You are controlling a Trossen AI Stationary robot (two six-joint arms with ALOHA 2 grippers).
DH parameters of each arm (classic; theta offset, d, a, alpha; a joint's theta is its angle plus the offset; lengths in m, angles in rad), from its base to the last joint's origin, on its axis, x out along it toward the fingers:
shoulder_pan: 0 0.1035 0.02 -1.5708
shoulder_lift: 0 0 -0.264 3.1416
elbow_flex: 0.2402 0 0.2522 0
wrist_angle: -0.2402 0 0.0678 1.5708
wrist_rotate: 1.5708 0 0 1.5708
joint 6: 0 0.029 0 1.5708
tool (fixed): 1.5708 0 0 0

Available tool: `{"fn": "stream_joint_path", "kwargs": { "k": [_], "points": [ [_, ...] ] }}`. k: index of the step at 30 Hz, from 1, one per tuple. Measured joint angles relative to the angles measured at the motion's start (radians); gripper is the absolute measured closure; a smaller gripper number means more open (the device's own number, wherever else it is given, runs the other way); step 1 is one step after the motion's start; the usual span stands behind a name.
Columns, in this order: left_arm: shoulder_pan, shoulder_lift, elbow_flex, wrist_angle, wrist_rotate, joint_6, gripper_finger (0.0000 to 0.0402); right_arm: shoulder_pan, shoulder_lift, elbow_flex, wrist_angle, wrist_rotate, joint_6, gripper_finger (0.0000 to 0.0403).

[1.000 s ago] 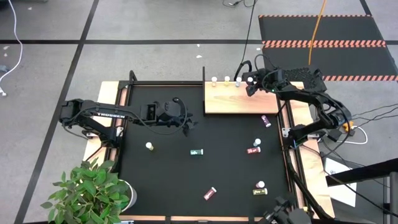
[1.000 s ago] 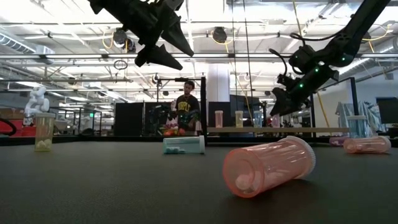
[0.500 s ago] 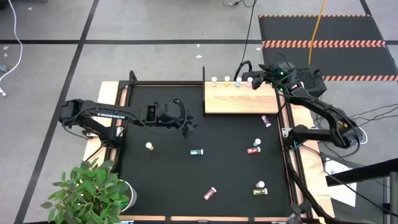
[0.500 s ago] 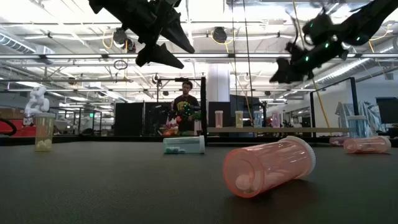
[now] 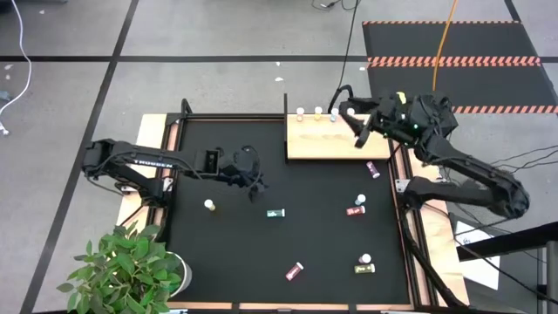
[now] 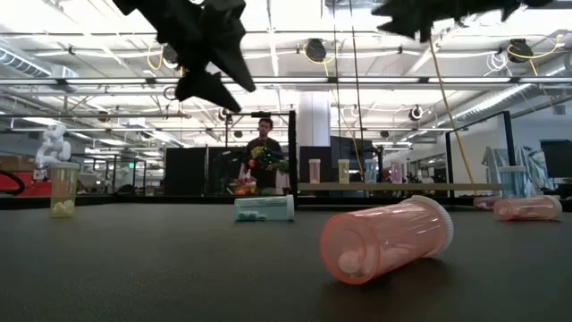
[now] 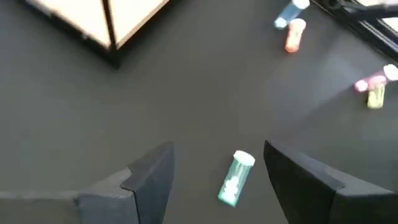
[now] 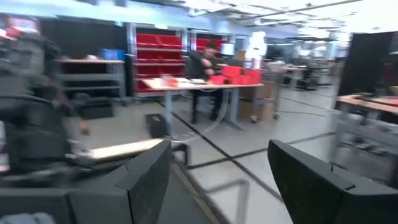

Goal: Pick and place medicine bottles onto shelf by color
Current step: Put the top pink pill bottle aligned with the other pink pill bottle on the shelf

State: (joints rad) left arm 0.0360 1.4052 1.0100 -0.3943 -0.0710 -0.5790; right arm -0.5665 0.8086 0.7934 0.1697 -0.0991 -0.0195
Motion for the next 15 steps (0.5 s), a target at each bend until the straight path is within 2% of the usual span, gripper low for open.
{"fn": "stream_joint_path", "kwargs": {
  "k": [3,7,12,15],
  "points": [
    [0.002,-0.021,-0.001,-0.078,0.013,-0.078,0.0156,0.151,0.02,0.045,-0.029,0.075,-0.014,0.014],
    [0.0,-0.045,0.001,-0.106,0.039,-0.092,0.0156,0.361,0.063,0.096,-0.027,0.168,-0.058,0.014],
    [-0.013,-0.054,0.002,-0.101,0.024,-0.048,0.0156,0.589,0.122,0.149,-0.047,0.424,-0.063,0.0152],
    [-0.019,-0.046,0.0,-0.104,-0.006,-0.055,0.0156,0.668,0.147,0.148,-0.123,0.543,0.053,0.0168]
  ]
}}
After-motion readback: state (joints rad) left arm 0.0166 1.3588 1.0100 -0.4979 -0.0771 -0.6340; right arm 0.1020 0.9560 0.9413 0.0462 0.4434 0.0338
